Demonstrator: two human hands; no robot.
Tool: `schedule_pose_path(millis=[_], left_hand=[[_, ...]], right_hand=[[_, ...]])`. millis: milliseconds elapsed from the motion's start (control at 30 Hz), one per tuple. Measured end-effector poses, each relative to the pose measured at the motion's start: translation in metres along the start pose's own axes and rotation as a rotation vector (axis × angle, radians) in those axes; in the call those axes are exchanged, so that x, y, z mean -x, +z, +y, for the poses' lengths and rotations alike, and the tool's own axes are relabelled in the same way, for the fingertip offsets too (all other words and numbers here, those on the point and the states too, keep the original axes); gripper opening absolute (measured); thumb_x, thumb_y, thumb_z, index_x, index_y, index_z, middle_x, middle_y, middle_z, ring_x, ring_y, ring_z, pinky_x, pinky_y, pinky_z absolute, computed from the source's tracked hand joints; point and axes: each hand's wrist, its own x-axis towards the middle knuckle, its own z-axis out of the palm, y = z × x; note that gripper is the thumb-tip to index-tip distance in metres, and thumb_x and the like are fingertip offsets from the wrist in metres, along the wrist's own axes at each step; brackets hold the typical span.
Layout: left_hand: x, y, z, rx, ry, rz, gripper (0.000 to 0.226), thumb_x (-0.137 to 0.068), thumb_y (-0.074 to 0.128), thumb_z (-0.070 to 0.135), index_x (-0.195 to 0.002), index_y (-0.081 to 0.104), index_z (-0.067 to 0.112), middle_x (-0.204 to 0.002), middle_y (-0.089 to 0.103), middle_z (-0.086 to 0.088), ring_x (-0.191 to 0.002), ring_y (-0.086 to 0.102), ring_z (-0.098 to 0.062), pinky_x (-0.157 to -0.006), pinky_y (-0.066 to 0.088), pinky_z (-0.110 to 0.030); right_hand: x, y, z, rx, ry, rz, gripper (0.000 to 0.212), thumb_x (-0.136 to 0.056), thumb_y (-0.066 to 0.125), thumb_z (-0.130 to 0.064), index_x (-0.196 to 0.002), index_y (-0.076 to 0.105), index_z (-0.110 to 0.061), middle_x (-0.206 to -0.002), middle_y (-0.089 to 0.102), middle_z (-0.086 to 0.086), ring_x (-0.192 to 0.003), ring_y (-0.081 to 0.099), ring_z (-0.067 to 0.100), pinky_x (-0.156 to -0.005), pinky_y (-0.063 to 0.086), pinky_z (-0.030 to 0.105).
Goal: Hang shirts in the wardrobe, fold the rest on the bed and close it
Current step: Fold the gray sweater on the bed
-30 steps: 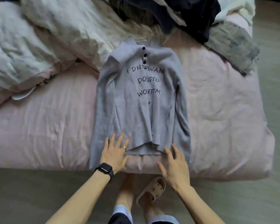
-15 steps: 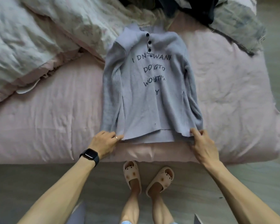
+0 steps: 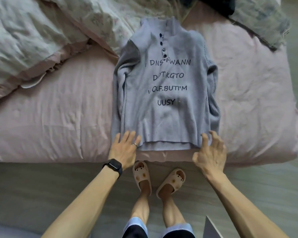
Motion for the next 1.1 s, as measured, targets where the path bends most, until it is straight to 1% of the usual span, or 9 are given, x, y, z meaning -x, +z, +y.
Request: schedule_pose_path(millis=[133, 267, 433, 600, 700, 800, 933, 1000, 1100], left_hand=[[-0.013, 0.0, 0.006, -0.054, 0.037, 0.072, 0.053, -0.09, 0.065, 0.021, -0.14, 0.049, 0.016, -0.127, 0.057, -0.006, -0.12, 0.052, -0.026, -0.103, 0.039, -0.05], [-0.016, -0.002, -0.013, -0.129, 0.126, 0.255, 0.036, -0.064, 0.086, 0.012, -0.098, 0.075, 0.015, -0.078, 0.066, -0.003, -0.077, 0.065, -0.024, -0.076, 0.054, -0.04], [-0.003, -0.002, -0.021, -0.147, 0.071, 0.161, 0.047, -0.063, 0.085, 0.026, -0.106, 0.072, 0.012, -0.092, 0.067, -0.009, -0.075, 0.062, -0.032, -0.072, 0.05, -0.042], [-0.007, -0.01, -0.023, -0.16, 0.115, 0.194, 0.044, -0.047, 0.091, 0.01, -0.089, 0.076, 0.013, -0.076, 0.065, -0.008, -0.058, 0.059, -0.031, -0.068, 0.047, -0.041], [0.005, -0.004, -0.026, -0.223, 0.168, 0.116, 0.042, -0.05, 0.09, 0.017, -0.089, 0.075, 0.018, -0.077, 0.066, -0.007, -0.067, 0.061, -0.03, -0.078, 0.041, -0.041], [0.014, -0.003, -0.023, -0.231, 0.131, -0.127, 0.048, -0.082, 0.073, 0.027, -0.128, 0.058, 0.024, -0.112, 0.065, -0.009, -0.114, 0.055, -0.035, -0.108, 0.023, -0.053], [-0.006, -0.022, 0.004, -0.067, 0.098, -0.017, 0.046, -0.084, 0.063, 0.03, -0.128, 0.059, 0.02, -0.124, 0.058, -0.009, -0.114, 0.052, -0.033, -0.101, 0.036, -0.051], [-0.028, -0.031, 0.023, 0.097, 0.114, 0.171, 0.048, -0.082, 0.065, 0.034, -0.128, 0.061, 0.02, -0.13, 0.058, -0.012, -0.122, 0.051, -0.033, -0.1, 0.04, -0.051], [-0.069, -0.038, 0.043, 0.221, 0.06, 0.165, 0.063, -0.097, 0.038, 0.051, -0.156, 0.021, 0.033, -0.165, 0.015, -0.005, -0.152, 0.01, -0.032, -0.118, 0.011, -0.061]], right_hand=[[-0.005, 0.019, 0.003, 0.094, -0.291, 0.043, 0.06, -0.075, 0.076, -0.011, -0.133, 0.063, -0.014, -0.145, 0.053, 0.013, -0.128, 0.052, 0.036, -0.091, 0.043, 0.049], [-0.027, 0.017, 0.017, 0.055, -0.315, -0.046, 0.044, -0.081, 0.068, -0.002, -0.125, 0.064, -0.006, -0.127, 0.06, 0.017, -0.106, 0.058, 0.04, -0.071, 0.053, 0.048], [-0.041, -0.004, 0.02, -0.021, -0.335, 0.07, 0.023, -0.077, 0.063, 0.009, -0.097, 0.068, -0.001, -0.094, 0.063, 0.02, -0.079, 0.053, 0.04, -0.059, 0.048, 0.047], [-0.013, -0.004, 0.045, 0.019, -0.371, 0.137, 0.024, -0.078, 0.045, -0.006, -0.088, 0.067, -0.006, -0.093, 0.063, 0.015, -0.078, 0.054, 0.036, -0.059, 0.045, 0.042], [0.002, 0.002, 0.049, 0.145, -0.319, -0.159, 0.024, -0.083, 0.062, -0.009, -0.106, 0.069, -0.014, -0.115, 0.062, 0.01, -0.1, 0.055, 0.036, -0.075, 0.049, 0.044], [0.006, 0.005, 0.037, 0.309, -0.316, -0.389, 0.038, -0.085, 0.055, -0.033, -0.122, 0.064, -0.03, -0.138, 0.051, -0.001, -0.126, 0.045, 0.026, -0.098, 0.039, 0.04], [-0.006, 0.003, 0.007, 0.158, -0.249, -0.123, 0.034, -0.077, 0.052, -0.04, -0.095, 0.074, -0.022, -0.108, 0.065, 0.002, -0.102, 0.054, 0.027, -0.081, 0.04, 0.04], [-0.017, 0.009, -0.006, 0.025, -0.26, 0.078, 0.033, -0.082, 0.058, -0.038, -0.107, 0.072, -0.022, -0.12, 0.064, 0.006, -0.111, 0.054, 0.03, -0.083, 0.04, 0.042], [-0.034, 0.022, -0.031, -0.08, -0.305, 0.101, 0.05, -0.092, 0.058, -0.041, -0.14, 0.057, -0.027, -0.153, 0.045, 0.01, -0.143, 0.038, 0.034, -0.104, 0.037, 0.053]])
